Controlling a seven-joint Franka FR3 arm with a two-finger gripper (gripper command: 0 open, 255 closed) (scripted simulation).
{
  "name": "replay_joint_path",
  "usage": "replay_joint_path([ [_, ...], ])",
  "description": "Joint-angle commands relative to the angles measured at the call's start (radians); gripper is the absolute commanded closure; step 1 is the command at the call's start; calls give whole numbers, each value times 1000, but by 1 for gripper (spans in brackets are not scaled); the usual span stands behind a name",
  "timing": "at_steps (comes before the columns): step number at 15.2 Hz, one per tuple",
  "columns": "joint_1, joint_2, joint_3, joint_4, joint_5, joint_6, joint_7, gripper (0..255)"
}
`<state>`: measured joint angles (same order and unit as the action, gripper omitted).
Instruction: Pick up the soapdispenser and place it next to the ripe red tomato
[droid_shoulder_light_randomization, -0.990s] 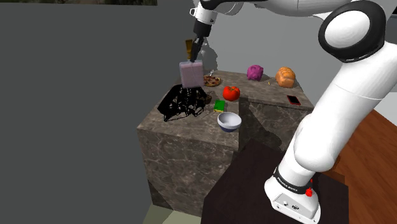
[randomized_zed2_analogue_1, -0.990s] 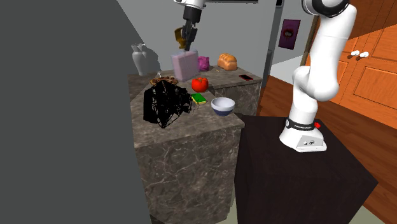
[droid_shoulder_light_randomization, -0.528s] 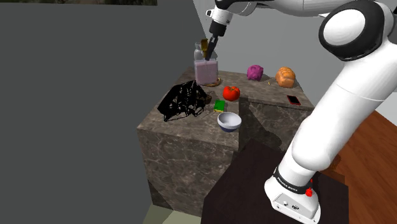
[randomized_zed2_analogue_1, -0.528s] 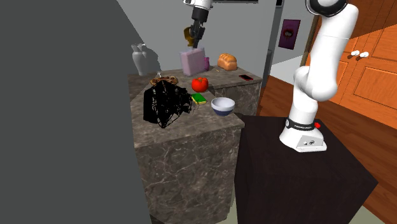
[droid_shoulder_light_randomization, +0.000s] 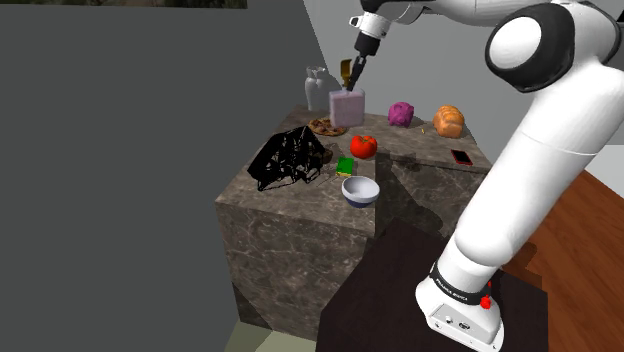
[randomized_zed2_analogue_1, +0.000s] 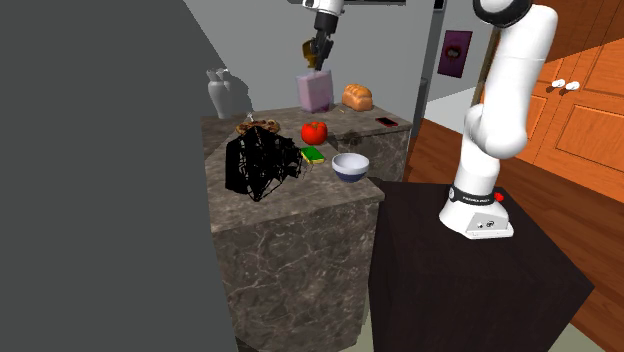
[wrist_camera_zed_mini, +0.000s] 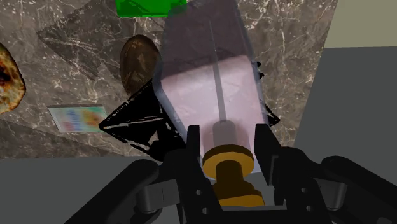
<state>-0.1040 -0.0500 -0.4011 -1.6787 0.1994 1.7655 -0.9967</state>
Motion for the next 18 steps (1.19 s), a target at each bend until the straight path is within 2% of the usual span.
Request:
replay_joint_path([
  [1,-24,20,-28,30,13,-21,-51,255],
  [12,-197,229,-159,278,145,-157,-324,255],
  [18,-182,206,-154,169,133,-69,-337,255],
])
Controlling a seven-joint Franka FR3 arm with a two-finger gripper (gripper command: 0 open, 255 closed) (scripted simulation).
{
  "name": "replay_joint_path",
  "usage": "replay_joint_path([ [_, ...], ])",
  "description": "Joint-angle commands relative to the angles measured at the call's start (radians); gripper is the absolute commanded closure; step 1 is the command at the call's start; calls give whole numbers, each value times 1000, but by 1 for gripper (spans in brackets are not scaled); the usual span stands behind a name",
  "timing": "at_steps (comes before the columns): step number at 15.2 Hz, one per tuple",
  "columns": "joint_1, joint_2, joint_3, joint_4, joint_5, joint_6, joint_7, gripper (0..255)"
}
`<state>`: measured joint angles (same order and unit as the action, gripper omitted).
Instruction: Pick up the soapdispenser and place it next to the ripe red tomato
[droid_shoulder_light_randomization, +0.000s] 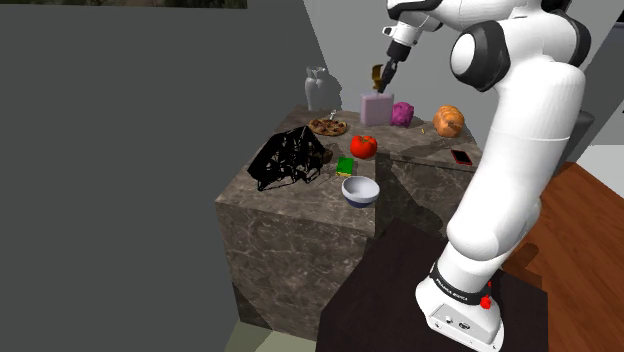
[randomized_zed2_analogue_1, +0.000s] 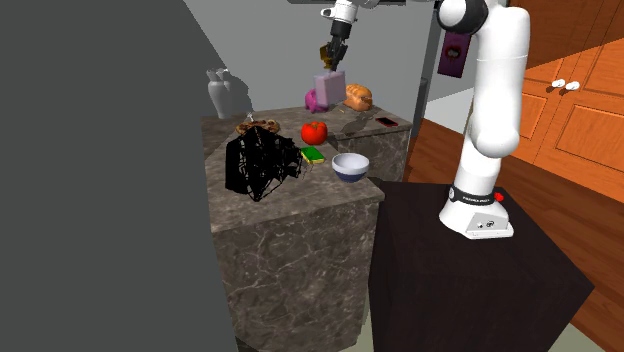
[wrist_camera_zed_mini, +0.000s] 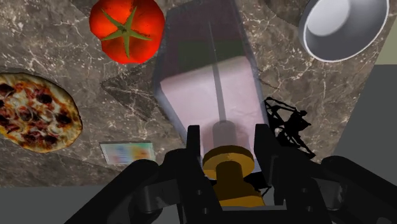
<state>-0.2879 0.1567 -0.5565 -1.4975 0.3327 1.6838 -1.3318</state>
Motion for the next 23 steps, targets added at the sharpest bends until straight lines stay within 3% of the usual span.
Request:
replay_joint_path([
  [1,3,-3,1,-29,-1,27,-4,255],
  [23,18,9,14,-307,31,306,-80,255],
])
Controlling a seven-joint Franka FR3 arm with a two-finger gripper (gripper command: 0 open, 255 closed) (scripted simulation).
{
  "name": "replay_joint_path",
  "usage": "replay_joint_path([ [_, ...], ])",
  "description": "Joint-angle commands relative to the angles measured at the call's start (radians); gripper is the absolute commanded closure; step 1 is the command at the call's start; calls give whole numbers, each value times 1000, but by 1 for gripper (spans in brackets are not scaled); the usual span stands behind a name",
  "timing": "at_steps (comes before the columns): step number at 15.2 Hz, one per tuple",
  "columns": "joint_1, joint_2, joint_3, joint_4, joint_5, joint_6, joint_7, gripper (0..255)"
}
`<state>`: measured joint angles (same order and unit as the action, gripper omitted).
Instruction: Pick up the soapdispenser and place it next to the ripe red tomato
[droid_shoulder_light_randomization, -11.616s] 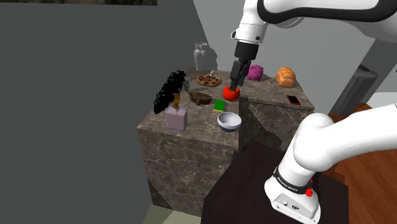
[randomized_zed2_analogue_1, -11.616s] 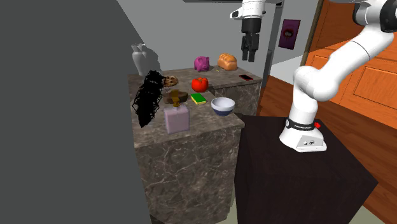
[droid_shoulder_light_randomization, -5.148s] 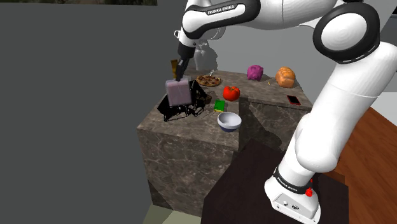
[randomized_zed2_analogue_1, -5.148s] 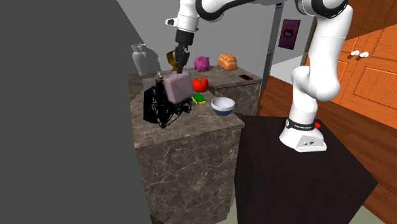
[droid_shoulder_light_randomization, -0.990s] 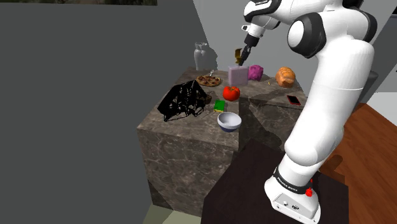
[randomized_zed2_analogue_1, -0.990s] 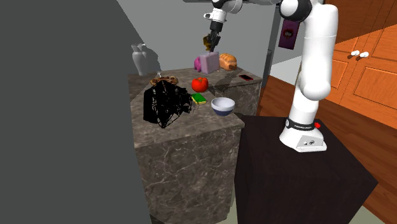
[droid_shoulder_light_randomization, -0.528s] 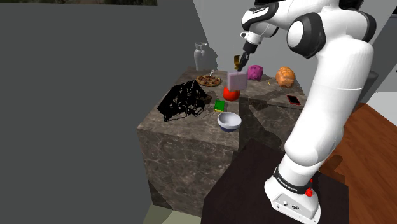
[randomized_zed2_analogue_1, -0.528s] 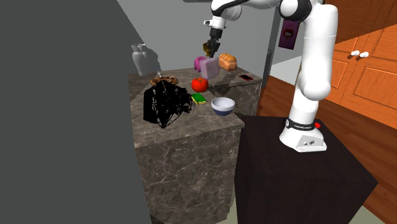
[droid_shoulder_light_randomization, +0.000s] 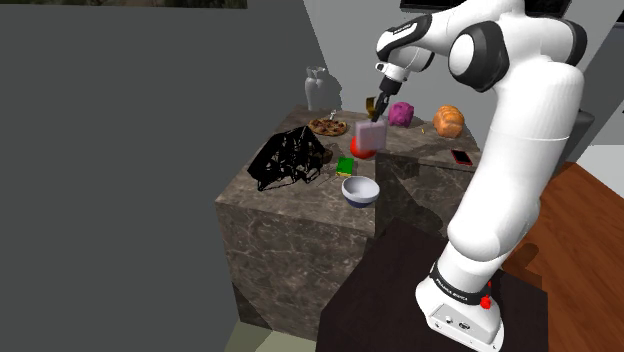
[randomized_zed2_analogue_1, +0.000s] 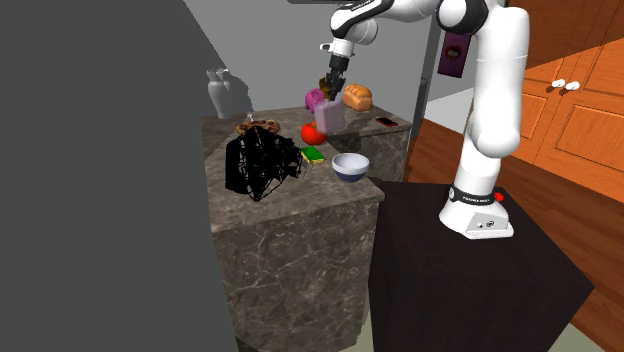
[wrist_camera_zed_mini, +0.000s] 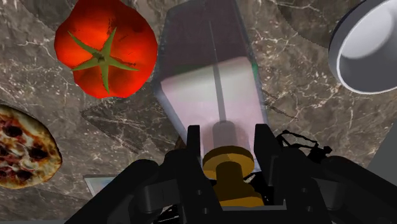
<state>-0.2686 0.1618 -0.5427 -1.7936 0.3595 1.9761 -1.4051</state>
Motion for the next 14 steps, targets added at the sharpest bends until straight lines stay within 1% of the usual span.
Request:
replay_joint_path([
  [1,-1,7,1,-20,8,25,-11,255],
  [14,-9,70,17,-120,74,167,-81,255],
])
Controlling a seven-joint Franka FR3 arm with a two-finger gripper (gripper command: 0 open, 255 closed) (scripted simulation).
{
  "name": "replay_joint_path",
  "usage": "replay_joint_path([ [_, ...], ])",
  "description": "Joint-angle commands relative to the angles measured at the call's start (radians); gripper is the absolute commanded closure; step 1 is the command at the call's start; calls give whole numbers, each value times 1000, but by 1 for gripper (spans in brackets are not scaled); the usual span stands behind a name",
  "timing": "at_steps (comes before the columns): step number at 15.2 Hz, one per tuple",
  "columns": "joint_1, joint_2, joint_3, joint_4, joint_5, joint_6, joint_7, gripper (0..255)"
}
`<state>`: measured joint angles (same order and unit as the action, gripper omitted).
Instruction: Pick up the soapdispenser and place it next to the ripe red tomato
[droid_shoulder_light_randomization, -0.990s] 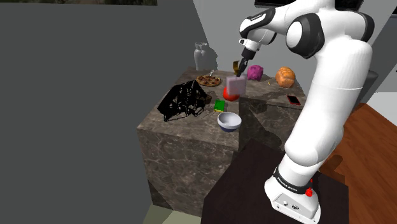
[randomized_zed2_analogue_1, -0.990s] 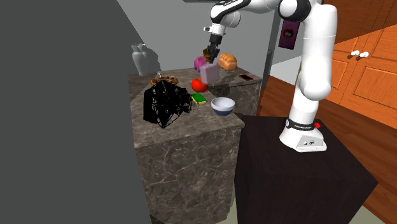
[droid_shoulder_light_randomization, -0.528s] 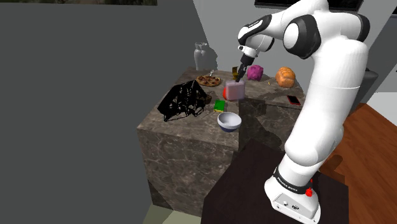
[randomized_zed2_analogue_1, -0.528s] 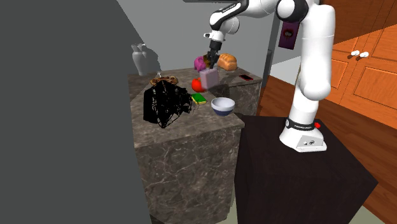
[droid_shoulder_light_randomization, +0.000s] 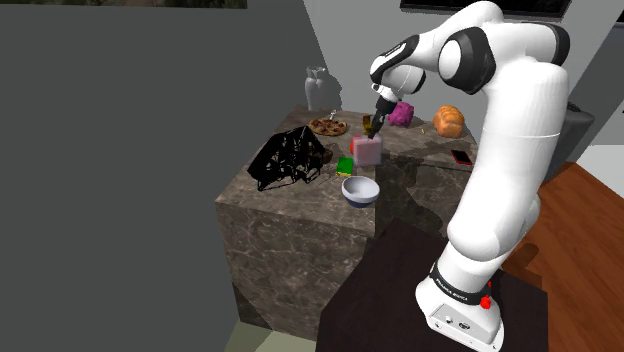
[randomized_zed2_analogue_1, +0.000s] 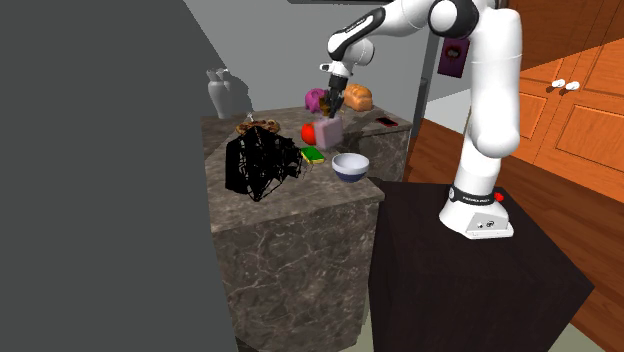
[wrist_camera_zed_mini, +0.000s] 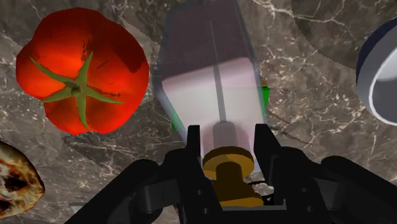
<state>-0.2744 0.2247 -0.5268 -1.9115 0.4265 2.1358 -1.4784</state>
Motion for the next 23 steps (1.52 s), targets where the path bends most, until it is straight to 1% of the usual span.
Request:
replay_joint_path([
  [1,-4,14,3,-8,13,18,-14,255],
  [12,-21,99,30,-60,99,131,-93,255],
  [20,-26,99,35,-60,97,131,-91,255],
  [21,-21,76,30,-75,84,128,-84,0],
  [22,-22,98,37,-58,95,131,-84,0],
  [23,-17,75,30,-67,79,122,-73,0],
])
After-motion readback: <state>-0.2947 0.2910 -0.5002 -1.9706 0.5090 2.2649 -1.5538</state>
